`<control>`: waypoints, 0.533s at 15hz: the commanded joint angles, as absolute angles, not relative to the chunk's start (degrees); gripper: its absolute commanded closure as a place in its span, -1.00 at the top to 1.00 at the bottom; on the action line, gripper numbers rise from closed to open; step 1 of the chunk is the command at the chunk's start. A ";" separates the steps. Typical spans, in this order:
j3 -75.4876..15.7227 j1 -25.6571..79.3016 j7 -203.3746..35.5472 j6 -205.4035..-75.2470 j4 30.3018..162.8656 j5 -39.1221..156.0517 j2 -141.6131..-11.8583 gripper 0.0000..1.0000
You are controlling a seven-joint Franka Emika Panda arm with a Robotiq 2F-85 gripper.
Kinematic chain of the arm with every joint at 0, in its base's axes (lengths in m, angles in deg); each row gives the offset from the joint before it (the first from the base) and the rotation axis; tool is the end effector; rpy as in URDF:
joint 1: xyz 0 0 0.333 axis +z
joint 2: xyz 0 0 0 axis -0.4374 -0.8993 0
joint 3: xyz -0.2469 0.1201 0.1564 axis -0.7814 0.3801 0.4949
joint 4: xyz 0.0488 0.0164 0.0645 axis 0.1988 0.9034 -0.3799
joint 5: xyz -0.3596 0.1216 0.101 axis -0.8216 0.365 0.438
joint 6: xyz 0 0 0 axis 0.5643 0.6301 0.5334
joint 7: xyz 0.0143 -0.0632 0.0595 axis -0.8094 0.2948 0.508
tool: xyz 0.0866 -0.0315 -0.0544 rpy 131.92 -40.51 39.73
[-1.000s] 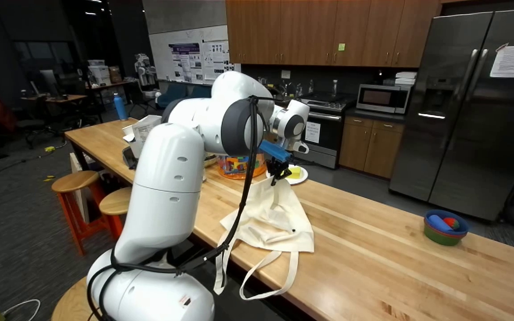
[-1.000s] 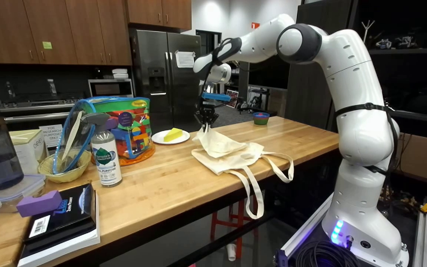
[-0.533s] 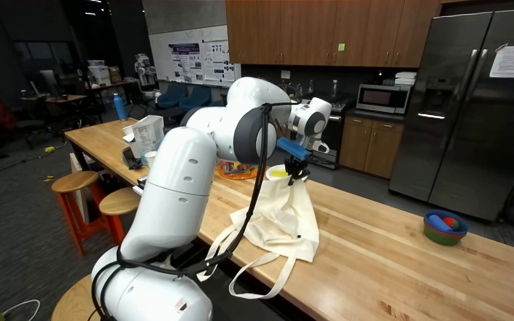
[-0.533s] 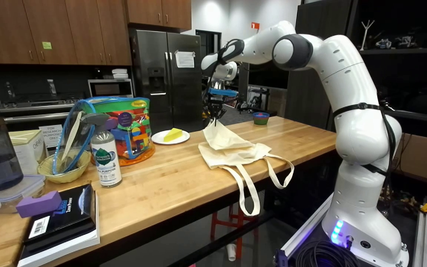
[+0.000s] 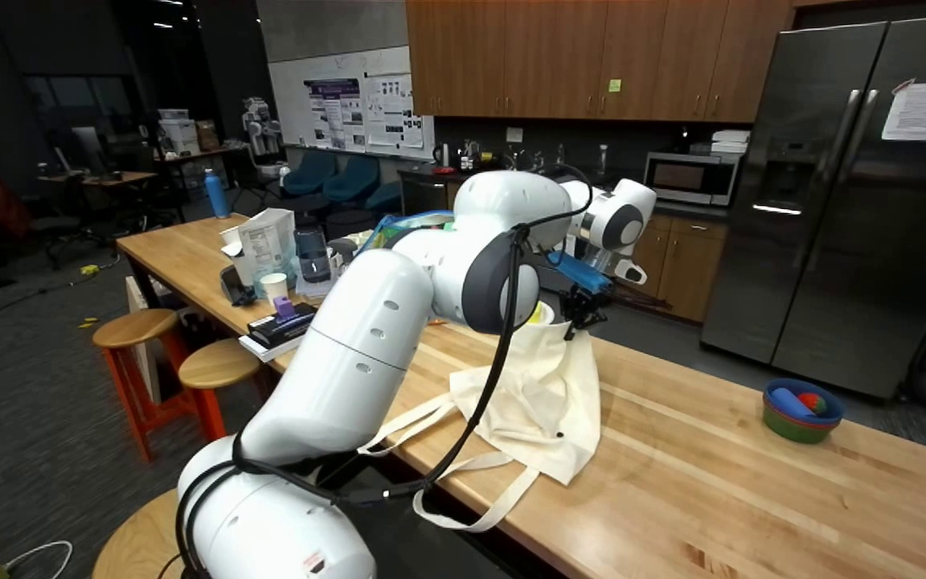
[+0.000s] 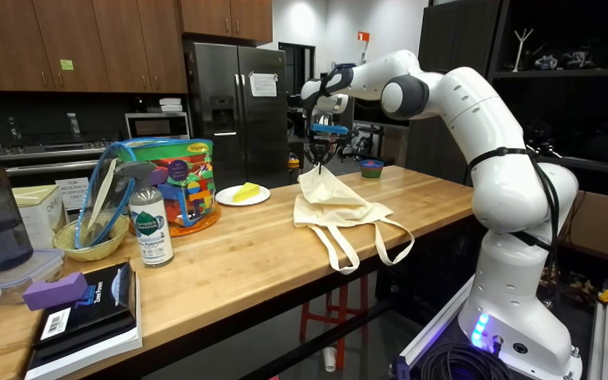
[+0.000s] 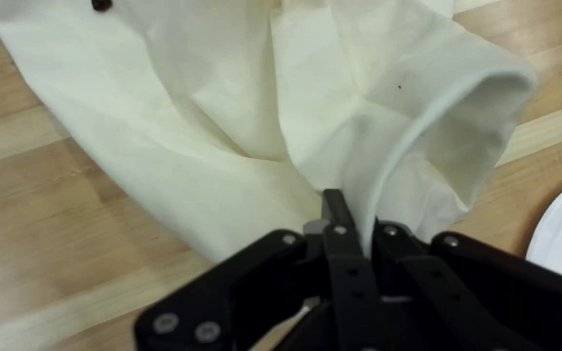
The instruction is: Unfold the bag
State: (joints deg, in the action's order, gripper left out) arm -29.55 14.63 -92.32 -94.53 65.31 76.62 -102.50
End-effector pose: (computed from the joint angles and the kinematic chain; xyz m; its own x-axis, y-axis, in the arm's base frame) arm 0.7110 -0.1456 0.3806 0.8479 -0.4426 -0.2920 -0.4981 -0.8536 -0.1525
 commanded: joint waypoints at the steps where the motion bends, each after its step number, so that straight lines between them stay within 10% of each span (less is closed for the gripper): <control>1: -29.66 10.73 -93.82 -88.55 52.50 78.53 -110.43 -0.98; 8: -28.77 4.71 -96.82 -84.06 39.56 80.26 -118.41 -0.98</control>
